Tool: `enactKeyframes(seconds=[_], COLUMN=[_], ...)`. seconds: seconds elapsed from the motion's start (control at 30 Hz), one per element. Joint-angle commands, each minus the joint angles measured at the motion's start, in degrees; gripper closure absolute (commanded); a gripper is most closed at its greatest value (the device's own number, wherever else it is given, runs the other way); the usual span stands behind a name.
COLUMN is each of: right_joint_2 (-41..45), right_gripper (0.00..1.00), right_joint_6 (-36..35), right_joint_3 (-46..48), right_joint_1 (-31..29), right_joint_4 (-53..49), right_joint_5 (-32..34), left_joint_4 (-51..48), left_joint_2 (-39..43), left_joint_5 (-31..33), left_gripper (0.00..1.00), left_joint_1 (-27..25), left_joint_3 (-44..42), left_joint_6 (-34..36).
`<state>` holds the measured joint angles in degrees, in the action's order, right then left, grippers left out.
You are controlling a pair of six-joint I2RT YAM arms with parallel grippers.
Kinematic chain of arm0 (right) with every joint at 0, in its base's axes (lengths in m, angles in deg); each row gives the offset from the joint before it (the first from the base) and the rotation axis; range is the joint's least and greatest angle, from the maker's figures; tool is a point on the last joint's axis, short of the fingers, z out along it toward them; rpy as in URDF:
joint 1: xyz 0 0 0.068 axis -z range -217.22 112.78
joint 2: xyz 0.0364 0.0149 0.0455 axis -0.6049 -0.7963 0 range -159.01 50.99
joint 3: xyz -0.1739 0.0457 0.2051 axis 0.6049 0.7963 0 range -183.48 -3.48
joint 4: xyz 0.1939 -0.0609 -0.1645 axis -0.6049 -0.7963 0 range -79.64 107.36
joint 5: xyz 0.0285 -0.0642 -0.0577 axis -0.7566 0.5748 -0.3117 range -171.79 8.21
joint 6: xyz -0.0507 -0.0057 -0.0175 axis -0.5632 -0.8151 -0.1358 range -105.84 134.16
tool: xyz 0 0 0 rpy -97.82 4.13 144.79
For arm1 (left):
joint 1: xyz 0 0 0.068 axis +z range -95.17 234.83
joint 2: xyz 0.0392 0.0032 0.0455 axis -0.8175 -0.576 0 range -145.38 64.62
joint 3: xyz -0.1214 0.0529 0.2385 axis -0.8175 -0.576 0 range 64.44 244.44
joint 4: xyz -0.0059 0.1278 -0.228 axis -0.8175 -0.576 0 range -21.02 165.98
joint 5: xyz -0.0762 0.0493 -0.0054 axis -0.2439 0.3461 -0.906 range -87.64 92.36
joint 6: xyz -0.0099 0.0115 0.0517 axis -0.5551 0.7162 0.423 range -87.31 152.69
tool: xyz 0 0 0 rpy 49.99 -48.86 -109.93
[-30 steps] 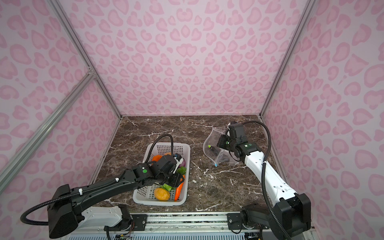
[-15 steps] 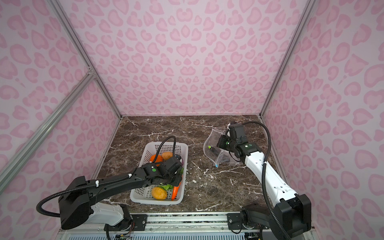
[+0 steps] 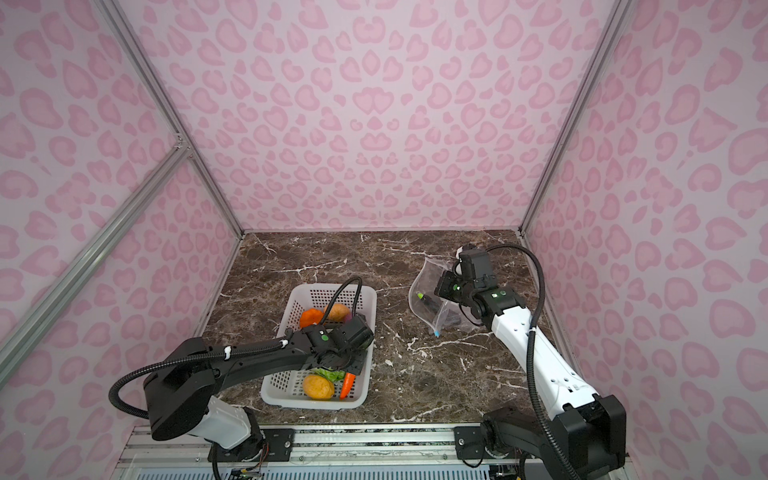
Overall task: Place the food in the zip-top bag and seal the zipper
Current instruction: 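Lower the left gripper into the basket and grasp the orange carrot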
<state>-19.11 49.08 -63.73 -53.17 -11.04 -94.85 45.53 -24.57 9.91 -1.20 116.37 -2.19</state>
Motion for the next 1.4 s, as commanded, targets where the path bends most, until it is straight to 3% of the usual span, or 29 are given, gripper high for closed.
enactKeyframes(seconds=[0.0,0.1,0.33,0.7,0.93,1.17,1.37], right_joint_2=[0.2,0.4,0.4,0.3,0.1,0.0,-0.3], right_gripper=[1.00,1.00,1.00,1.00,1.00,1.00,1.00], right_joint_6=[-0.2,-0.4,-0.3,-0.2,0.2,0.9,0.9], right_joint_3=[0.3,0.4,0.2,0.0,0.2,0.3,-0.2], right_joint_1=[0.0,0.0,0.0,0.0,0.0,-0.1,0.0], right_joint_4=[0.7,0.6,0.7,0.9,1.6,2.1,2.1], right_joint_5=[0.7,0.7,0.8,0.7,0.0,-1.0,-1.3], left_joint_4=[-0.6,-0.4,-0.6,-2.3,-1.3,2.6,4.3], left_joint_2=[-1.1,-1.0,0.0,7.4,11.1,11.4,5.7], left_joint_5=[-0.9,-0.6,0.3,2.4,8.9,9.8,9.2], left_gripper=[0.50,0.53,0.73,0.74,0.74,0.73,0.73], left_joint_1=[-0.3,-0.3,-0.3,-0.3,0.0,3.9,7.0], left_joint_3=[0.7,0.9,1.7,3.8,3.9,5.6,9.8], left_joint_6=[-0.6,-0.7,-0.5,-0.9,-1.3,-2.0,0.2])
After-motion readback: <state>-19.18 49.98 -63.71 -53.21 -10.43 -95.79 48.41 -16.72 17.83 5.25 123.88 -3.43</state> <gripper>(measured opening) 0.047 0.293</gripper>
